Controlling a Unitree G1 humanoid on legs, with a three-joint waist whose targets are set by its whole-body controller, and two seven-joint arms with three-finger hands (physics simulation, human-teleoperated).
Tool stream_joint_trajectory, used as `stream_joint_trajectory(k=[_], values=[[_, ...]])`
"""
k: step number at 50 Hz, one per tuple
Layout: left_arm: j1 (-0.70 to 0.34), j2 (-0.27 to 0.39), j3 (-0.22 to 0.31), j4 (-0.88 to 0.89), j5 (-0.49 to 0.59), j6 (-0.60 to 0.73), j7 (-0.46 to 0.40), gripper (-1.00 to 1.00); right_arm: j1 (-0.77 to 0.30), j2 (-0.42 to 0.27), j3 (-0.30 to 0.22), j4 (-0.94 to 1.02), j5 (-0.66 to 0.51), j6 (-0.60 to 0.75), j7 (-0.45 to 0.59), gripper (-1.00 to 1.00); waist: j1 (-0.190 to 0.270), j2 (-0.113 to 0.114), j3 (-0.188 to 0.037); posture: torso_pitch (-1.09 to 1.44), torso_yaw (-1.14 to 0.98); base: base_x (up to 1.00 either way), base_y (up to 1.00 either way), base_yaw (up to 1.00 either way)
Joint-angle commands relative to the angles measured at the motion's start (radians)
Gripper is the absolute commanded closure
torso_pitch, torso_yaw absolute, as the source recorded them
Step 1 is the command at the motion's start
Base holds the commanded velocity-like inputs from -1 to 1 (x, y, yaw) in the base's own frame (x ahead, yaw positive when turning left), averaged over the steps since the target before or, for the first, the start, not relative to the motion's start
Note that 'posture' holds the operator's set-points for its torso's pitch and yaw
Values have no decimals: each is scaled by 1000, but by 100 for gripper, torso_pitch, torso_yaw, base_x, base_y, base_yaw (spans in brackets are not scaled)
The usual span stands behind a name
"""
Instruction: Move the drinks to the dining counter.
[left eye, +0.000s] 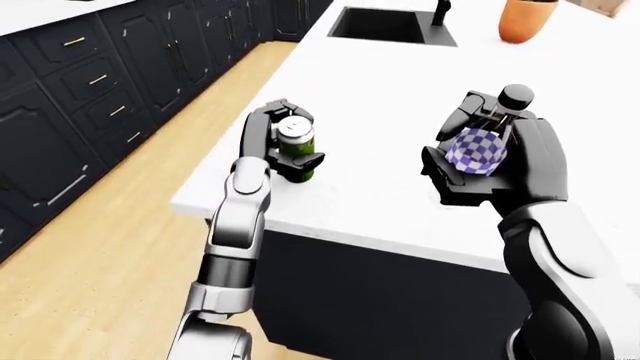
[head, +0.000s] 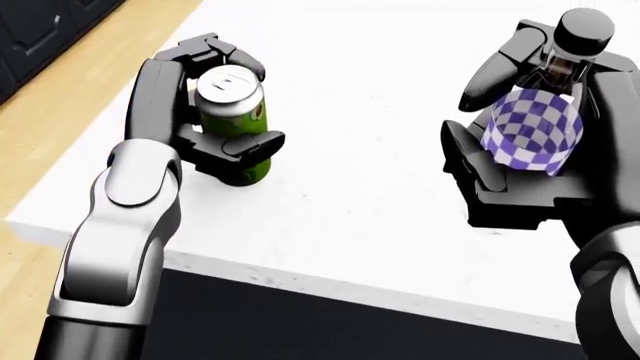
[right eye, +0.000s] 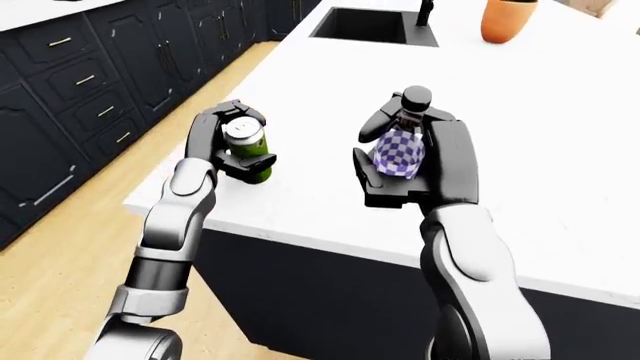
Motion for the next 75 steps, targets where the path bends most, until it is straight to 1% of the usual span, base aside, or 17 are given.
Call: stream_joint_trajectory(k=[1, 5, 9, 19, 22, 28, 30, 34, 37, 41, 45, 51, 54, 56, 60, 64, 75], values=[[-31, 6, 4, -30, 5, -30, 7, 61, -24, -6, -6, -22, -3, -30, -2, 100, 0, -2, -23, 0, 0, 0, 0, 0], [-34, 7, 4, -31, 3, -28, 7, 18, -21, -4, -4, -18, -6, -36, -1, 100, 0, -1, -24, 0, 0, 0, 0, 0], [-35, 8, 4, -36, -1, -23, 3, -5, -25, -5, -7, -21, -5, -30, -1, 100, 0, -1, -24, 0, 0, 0, 0, 0], [-25, 12, 5, -74, -8, 5, -15, -27, -37, -2, -11, -18, 2, -21, -5, 100, -1, 0, -24, 0, 0, 0, 0, 0], [-15, 13, 7, -91, -13, 11, -20, -63, -37, 3, 3, -20, 1, -21, -13, 100, -1, 1, -24, 0, 0, 0, 0, 0], [9, 13, 6, -111, -17, 8, -27, -87, -38, 11, 10, -9, 2, -30, -20, 100, -1, 2, -25, 0, 0, 0, 0, 0], [23, 13, 9, -140, -25, 16, -33, -100, -34, 14, 36, 1, -10, -42, -26, 100, -1, 3, -25, 0, 0, 0, 0, 0], [59, 19, 9, -224, -21, 49, -35, -100, -46, 25, 67, 7, -36, -39, -24, 100, -3, 5, -26, 0, 0, 0, 0, 0], [129, 20, 2, -378, -4, 111, -34, -100, -36, 39, 112, 32, -79, -69, -16, 100, -6, 8, -26, 0, 0, 0, 0, 0], [219, 17, 16, -566, -7, 184, -37, -100, -40, 74, 168, 60, -143, -94, -7, 100, -8, 12, -24, 0, 0, 0, 0, 0], [256, 25, 29, -662, -16, 237, -37, -100, -42, 116, 213, 123, -217, -146, 18, 100, -9, 19, -24, 0, 0, 0, 0, 0], [346, 23, 17, -903, -22, 337, -61, -100, -154, 176, 226, 312, -284, -227, 9, 100, -11, 27, -22, 0, 0, 0, 0, 0], [396, 18, 24, -1007, -30, 377, -74, -100, -204, 199, 204, 414, -277, -274, -5, 100, -11, 30, -21, 0, 0, 0, 0, 0], [423, 17, 22, -1041, -33, 374, -83, -100, -252, 214, 167, 467, -234, -278, -26, 100, -12, 32, -22, 0, 0, 0, 0, 0], [483, 14, 3, -1047, -20, 318, -113, -100, -327, 211, 151, 606, -163, -325, -81, 100, -8, 33, -20, 0, 0, 0, 0, 0], [499, 14, 26, -1056, -23, 306, -136, -100, -332, 198, 147, 736, -109, -428, -101, 100, -7, 32, -21, 0, 0, 0, 0, 0], [521, 6, 33, -1062, -24, 290, -127, -100, -317, 184, 161, 983, -96, -633, -124, 100, -4, 29, -23, 0, 0, 0, 0, 0]])
